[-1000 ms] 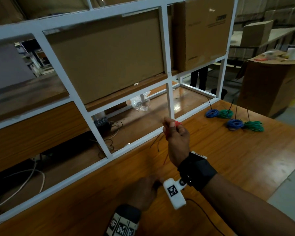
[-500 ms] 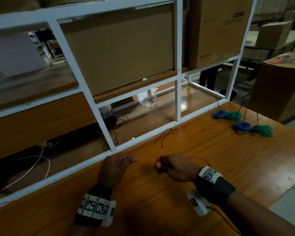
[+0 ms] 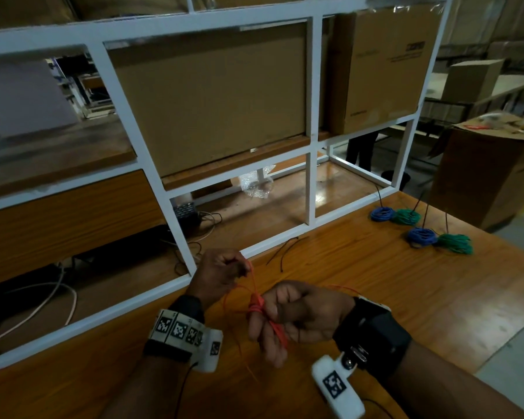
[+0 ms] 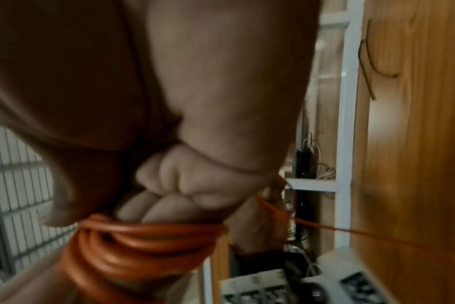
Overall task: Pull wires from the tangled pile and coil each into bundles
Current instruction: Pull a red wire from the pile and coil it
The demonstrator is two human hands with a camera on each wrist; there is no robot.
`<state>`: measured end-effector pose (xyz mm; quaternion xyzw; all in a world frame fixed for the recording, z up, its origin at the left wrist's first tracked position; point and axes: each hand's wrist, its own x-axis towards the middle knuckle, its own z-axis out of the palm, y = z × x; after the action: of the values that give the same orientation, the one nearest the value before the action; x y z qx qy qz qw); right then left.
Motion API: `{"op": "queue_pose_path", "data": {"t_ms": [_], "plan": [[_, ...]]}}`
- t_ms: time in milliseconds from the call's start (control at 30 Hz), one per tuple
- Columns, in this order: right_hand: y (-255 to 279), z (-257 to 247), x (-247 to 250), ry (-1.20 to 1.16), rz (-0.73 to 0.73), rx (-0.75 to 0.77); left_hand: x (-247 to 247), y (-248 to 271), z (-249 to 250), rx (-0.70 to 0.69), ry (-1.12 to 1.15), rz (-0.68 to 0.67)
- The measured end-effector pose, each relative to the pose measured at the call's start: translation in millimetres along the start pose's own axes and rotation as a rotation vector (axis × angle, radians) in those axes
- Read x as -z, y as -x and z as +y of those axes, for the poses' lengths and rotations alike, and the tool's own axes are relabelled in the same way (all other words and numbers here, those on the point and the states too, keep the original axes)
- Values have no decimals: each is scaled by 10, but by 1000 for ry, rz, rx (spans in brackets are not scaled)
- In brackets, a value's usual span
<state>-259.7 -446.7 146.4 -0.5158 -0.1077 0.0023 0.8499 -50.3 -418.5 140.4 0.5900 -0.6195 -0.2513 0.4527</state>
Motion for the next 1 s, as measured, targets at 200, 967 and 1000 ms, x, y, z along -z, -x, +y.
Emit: {"op": "queue_pose_path", "data": {"t_ms": [200,967,1000], "plan": [[-61,-300,78,-450,186,446,-334,150,43,120,-3,-91],[191,98,621,1690,636,-519,-38,629,-278,471,-76,-426],[200,95,624,1668,618,-546,-38,627,-263,453,-85,-418]]}}
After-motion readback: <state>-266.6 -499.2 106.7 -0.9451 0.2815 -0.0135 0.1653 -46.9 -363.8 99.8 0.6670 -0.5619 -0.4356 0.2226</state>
